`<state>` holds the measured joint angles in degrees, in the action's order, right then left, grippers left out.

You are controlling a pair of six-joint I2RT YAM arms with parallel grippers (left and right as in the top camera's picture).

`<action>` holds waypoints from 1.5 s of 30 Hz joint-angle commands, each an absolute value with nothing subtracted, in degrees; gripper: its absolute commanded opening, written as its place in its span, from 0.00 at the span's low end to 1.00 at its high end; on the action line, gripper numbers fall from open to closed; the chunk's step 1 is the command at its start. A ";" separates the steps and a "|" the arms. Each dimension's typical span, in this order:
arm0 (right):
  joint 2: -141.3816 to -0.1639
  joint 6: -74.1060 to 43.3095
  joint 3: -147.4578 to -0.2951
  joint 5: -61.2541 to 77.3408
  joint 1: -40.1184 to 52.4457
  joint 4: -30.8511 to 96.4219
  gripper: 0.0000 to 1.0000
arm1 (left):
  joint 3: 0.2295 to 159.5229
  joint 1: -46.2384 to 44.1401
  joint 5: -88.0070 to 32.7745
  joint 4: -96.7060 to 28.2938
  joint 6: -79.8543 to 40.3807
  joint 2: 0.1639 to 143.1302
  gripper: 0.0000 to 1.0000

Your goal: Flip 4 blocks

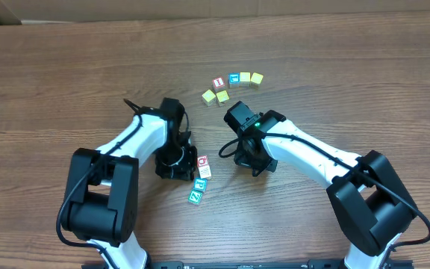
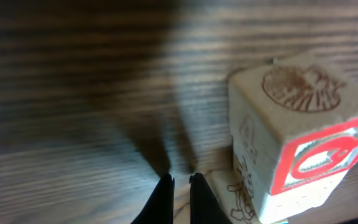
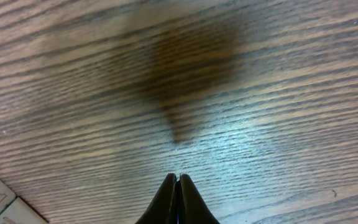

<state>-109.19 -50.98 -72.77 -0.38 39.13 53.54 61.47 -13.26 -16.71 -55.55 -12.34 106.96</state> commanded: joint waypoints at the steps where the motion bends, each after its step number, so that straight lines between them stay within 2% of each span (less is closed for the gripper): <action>1: -107.00 -50.70 -73.38 -0.58 39.35 53.25 0.04 | 60.99 -14.74 -16.12 -55.83 -14.44 107.63 0.04; 14: -107.00 -50.46 -73.38 -0.38 39.35 53.32 0.04 | 61.01 -15.59 -15.64 -56.66 -18.46 107.63 0.04; 21: -106.98 -44.53 -78.63 0.62 39.24 58.65 0.07 | 63.20 -11.60 -10.28 -57.69 -20.05 103.79 0.04; 25: -106.98 -44.51 -86.15 3.92 39.42 64.66 0.18 | 65.63 -5.50 -8.91 -58.50 -21.52 96.09 0.04; 29: -106.98 -45.32 -87.83 9.50 41.60 63.40 0.59 | 66.41 1.85 -8.80 -58.43 -23.03 88.18 0.04; 30: -107.00 -46.68 -87.68 9.52 42.65 62.89 0.64 | 66.41 3.86 -8.80 -58.48 -23.00 86.39 0.04; 31: -107.04 -48.12 -87.31 9.30 43.90 62.02 0.65 | 66.41 5.48 -8.80 -58.54 -22.98 85.03 0.04; 32: -107.04 -49.50 -86.91 8.84 45.21 61.08 0.65 | 66.41 7.11 -8.78 -58.81 -22.94 83.83 0.13; 33: -107.04 -50.94 -86.39 8.19 46.76 59.86 0.65 | 66.41 8.34 -8.62 -59.11 -22.94 83.07 0.28; 34: -107.04 -52.75 -85.82 7.05 48.34 58.74 0.64 | 66.41 9.30 -8.38 -59.35 -22.94 82.65 0.38; 37: -107.13 -58.26 -84.55 2.11 52.95 56.97 0.64 | 66.26 10.83 -8.34 -59.86 -22.28 82.81 0.56; 38: -107.15 -60.14 -84.23 0.27 54.41 56.77 0.64 | 66.06 10.87 -8.36 -59.94 -22.31 82.85 0.61; 42: -107.15 -67.92 -82.11 -6.46 59.90 56.03 0.65 | 65.73 10.83 -8.40 -59.96 -22.31 83.26 0.66; 43: -107.18 -69.34 -81.43 -7.77 60.82 55.53 0.65 | 65.73 10.85 -8.43 -59.96 -22.33 83.26 0.72; 45: -107.18 -72.53 -79.79 -10.15 62.35 53.67 0.60 | 65.73 10.85 -8.58 -59.94 -22.33 83.26 1.00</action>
